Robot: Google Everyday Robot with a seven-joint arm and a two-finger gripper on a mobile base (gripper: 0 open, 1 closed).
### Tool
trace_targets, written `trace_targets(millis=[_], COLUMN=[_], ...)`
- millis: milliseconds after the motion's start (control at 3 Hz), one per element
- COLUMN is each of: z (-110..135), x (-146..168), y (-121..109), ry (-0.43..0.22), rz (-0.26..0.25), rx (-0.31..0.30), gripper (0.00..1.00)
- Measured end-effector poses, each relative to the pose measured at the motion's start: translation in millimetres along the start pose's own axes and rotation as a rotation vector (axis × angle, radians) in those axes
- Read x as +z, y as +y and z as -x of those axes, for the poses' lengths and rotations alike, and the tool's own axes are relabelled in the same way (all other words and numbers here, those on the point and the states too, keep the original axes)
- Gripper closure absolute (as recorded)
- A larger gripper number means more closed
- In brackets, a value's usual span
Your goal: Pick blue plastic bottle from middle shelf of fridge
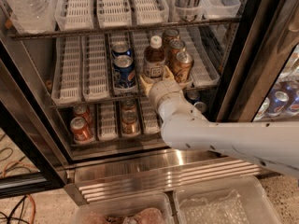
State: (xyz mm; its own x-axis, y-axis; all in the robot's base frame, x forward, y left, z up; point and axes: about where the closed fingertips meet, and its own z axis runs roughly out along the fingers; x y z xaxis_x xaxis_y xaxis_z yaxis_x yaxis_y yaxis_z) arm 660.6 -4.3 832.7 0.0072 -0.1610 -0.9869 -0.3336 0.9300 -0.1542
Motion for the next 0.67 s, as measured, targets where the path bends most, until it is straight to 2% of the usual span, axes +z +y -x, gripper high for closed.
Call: trace_targets(millis=[333,667], z=[-2.3,0.2], x=[-0.8,-1.0], y=[3.7,3.3], ry=[0.004,0.004], rz=[0.007,0.007], rx=[0.006,0.006], gripper=[0.96,1.0])
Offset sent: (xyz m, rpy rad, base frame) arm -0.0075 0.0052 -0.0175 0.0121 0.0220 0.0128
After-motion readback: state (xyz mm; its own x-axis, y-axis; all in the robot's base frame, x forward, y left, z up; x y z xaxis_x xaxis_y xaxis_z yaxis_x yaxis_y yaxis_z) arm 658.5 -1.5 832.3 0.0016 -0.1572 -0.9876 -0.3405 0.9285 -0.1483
